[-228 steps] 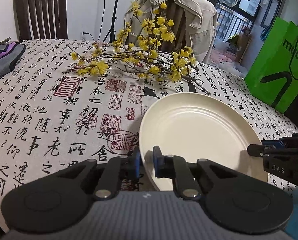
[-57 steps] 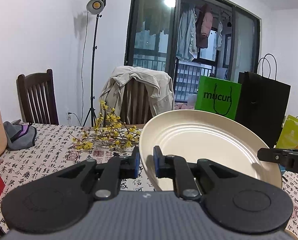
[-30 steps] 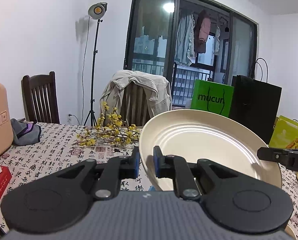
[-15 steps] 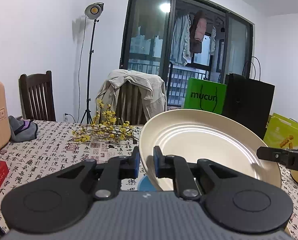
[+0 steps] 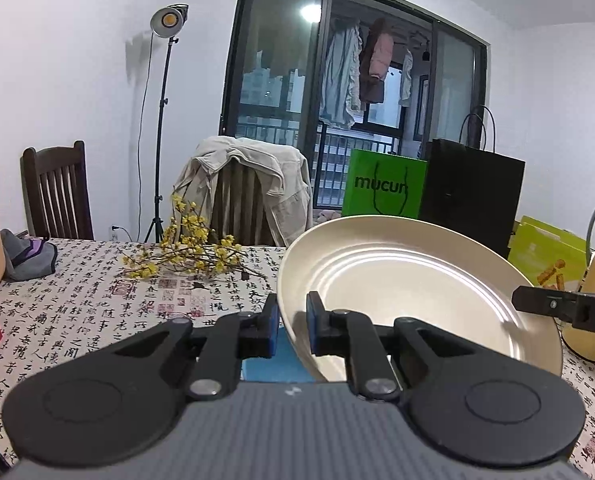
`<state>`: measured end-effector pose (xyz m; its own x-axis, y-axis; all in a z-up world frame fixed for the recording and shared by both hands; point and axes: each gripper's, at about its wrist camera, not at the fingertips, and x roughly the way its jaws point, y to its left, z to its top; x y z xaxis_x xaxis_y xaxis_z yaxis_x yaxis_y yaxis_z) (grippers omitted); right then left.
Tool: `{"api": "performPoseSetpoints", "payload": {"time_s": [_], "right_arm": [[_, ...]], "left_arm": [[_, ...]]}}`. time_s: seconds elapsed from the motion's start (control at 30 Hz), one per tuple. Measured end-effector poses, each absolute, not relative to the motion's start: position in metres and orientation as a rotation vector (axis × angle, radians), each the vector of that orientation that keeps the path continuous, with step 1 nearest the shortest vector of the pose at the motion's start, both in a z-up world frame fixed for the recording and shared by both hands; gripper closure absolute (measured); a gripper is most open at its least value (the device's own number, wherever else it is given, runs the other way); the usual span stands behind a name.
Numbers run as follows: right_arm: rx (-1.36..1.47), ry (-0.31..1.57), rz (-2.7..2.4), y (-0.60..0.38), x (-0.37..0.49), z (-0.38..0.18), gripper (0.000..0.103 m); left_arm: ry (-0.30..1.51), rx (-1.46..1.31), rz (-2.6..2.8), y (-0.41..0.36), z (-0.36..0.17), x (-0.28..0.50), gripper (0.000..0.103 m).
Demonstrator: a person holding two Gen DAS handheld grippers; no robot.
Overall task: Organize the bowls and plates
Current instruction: 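Carry the held cream plate with both tools over the stacked cream plates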
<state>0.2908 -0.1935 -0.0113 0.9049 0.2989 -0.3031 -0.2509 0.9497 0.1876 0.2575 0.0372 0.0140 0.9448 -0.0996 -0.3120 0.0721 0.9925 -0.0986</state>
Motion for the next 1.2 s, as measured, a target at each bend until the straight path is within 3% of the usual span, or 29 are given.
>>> {"api": "performPoseSetpoints", "payload": {"time_s": [1.2], "right_arm": [[0.184, 0.315, 0.206, -0.232, 0.245, -0.026, 0.090]], "left_arm": [[0.350, -0.053, -0.210, 0.002, -0.007, 0.243, 0.089]]}}
